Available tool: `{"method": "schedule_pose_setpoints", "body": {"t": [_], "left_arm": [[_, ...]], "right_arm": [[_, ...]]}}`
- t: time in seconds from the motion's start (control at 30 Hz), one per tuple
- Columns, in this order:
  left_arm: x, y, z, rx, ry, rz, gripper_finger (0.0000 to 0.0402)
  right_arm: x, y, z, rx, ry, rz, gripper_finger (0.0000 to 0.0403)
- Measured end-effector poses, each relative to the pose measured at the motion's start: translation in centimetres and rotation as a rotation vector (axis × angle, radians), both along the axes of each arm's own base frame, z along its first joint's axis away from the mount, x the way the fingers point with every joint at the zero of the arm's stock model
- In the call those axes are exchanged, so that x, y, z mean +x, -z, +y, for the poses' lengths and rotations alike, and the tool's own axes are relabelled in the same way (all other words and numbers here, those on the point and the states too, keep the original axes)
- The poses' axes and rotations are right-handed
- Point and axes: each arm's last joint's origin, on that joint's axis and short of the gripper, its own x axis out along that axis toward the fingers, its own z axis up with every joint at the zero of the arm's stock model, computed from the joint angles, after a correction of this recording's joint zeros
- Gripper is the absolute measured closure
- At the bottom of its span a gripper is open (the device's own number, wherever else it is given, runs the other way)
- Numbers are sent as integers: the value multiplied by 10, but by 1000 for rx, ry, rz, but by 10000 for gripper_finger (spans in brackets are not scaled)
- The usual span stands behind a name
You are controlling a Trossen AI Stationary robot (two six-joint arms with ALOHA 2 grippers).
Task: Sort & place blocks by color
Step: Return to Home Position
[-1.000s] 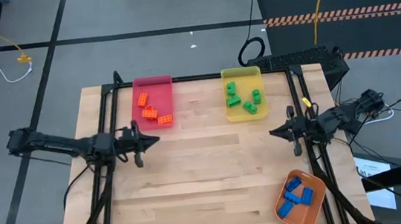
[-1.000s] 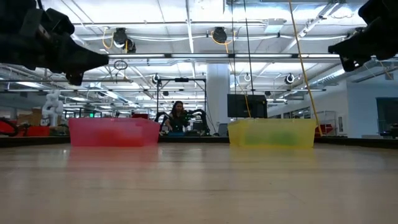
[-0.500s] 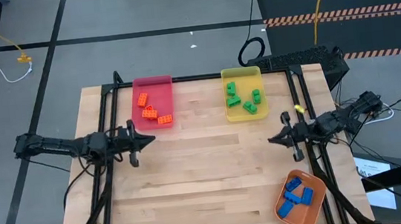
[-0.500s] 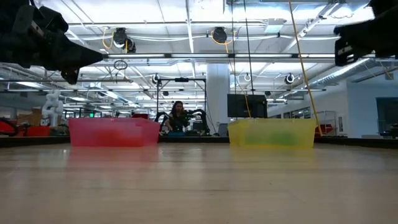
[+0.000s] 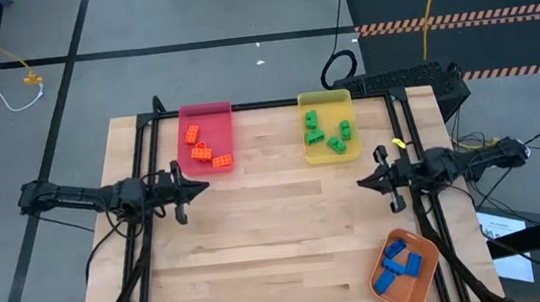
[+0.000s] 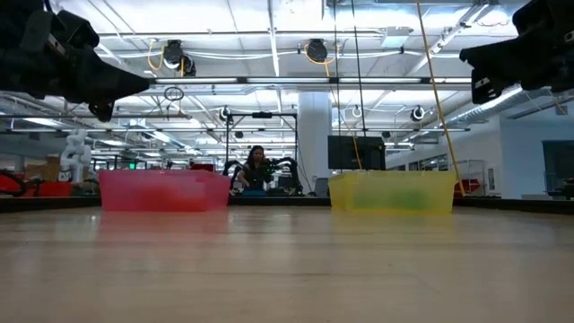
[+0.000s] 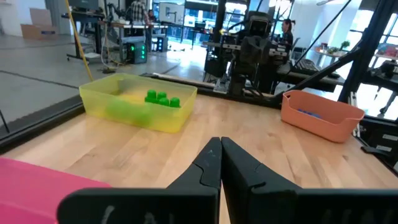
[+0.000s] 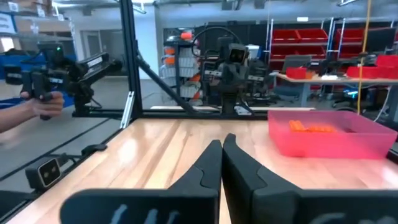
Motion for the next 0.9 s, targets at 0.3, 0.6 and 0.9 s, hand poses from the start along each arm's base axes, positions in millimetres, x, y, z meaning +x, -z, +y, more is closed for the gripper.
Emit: {"method": "schedule_pose_setpoints", "body": {"t": [0.3, 0.6, 0.9], "left_arm": [[-1, 8, -1, -56, 20, 75, 396], [-2, 10, -12, 74, 116, 106, 399], [-1, 5, -12, 178, 112, 38, 399]], "right_arm": [[2, 6, -6, 18, 9, 65, 403], [2, 7, -7, -26, 28, 72, 403], [2, 8, -7, -17, 31, 77, 403]]}}
